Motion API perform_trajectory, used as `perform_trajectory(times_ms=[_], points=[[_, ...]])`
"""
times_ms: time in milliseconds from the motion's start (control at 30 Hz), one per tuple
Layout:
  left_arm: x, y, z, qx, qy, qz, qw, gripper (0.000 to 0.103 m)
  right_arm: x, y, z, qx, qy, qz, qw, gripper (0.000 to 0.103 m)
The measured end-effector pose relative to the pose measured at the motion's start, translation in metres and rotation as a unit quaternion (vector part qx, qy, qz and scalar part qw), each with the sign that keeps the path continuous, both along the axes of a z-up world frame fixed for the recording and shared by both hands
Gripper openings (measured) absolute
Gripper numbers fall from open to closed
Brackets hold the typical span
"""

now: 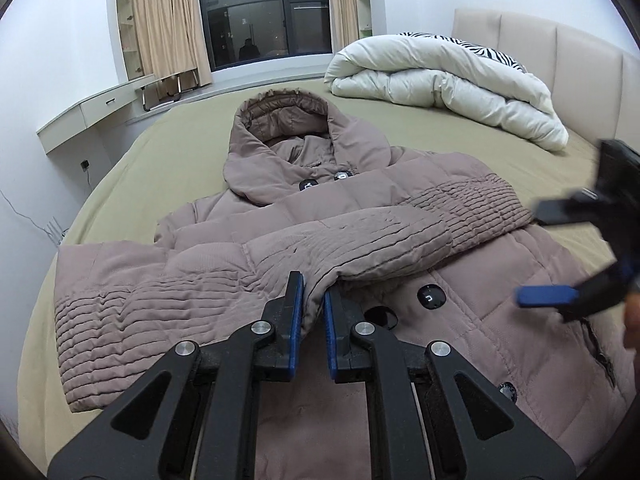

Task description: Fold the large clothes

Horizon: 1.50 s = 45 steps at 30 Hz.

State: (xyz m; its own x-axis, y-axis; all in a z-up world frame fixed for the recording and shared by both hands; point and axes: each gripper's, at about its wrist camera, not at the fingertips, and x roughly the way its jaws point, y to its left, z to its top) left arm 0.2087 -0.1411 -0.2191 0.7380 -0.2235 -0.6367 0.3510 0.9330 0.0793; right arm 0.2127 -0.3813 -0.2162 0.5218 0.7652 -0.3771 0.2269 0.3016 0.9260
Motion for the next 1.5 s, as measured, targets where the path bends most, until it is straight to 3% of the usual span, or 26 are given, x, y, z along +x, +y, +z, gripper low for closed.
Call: perform_trajectory(times_ms=[167,267,300,367,500,600,733,800,967,1100,1267,1333,1500], points=[[0.005,0.030,0.019,-0.008,-0.014,-0.007,0.9998,0.009,0.064,0.032,-0.026,0.093,0.051,0.024,0.994,0.086],[0.004,0.036,0.024,-0.014,-0.014,-0.009,0.9998,0.009,0.085,0.047,-0.041,0.110,0.079,0.039,0.990,0.063],[0.004,0.038,0.025,-0.014,-0.015,-0.008,0.9998,0.009,0.090,0.052,-0.044,0.115,0.078,0.043,0.989,0.047],[0.005,0.044,0.027,-0.020,-0.016,-0.005,0.9997,0.009,0.097,0.056,-0.038,0.102,0.068,0.052,0.991,0.029],[-0.004,0.065,0.031,-0.055,0.004,0.001,0.9985,0.014,0.105,0.059,0.006,0.051,0.014,0.072,0.996,0.020],[-0.025,0.091,0.037,-0.097,0.001,0.043,0.9944,0.018,0.109,0.064,0.057,0.009,-0.040,0.077,0.996,0.020],[-0.029,0.136,0.028,-0.175,0.039,0.127,0.9756,0.018,0.108,0.059,0.140,0.006,-0.133,0.062,0.989,0.019],[-0.020,0.146,0.019,-0.190,0.062,0.142,0.9694,0.018,0.105,0.061,0.182,0.003,-0.175,0.061,0.983,0.020],[-0.001,0.138,0.022,-0.208,0.055,0.141,0.9663,0.018,0.091,0.054,0.254,-0.007,-0.245,0.064,0.967,0.020],[0.027,0.130,0.020,-0.172,0.033,0.173,0.9692,0.018,0.078,0.044,0.277,-0.011,-0.274,0.059,0.960,0.019],[0.065,0.151,-0.014,-0.136,0.080,0.231,0.9600,0.018,0.074,0.001,0.259,-0.019,-0.268,0.016,0.963,0.019],[0.071,0.166,-0.026,-0.143,0.094,0.252,0.9527,0.018,0.072,-0.024,0.238,-0.028,-0.250,-0.010,0.968,0.019],[0.079,0.178,-0.039,-0.159,0.124,0.269,0.9419,0.018,0.076,-0.075,0.140,-0.048,-0.151,-0.062,0.985,0.019]])
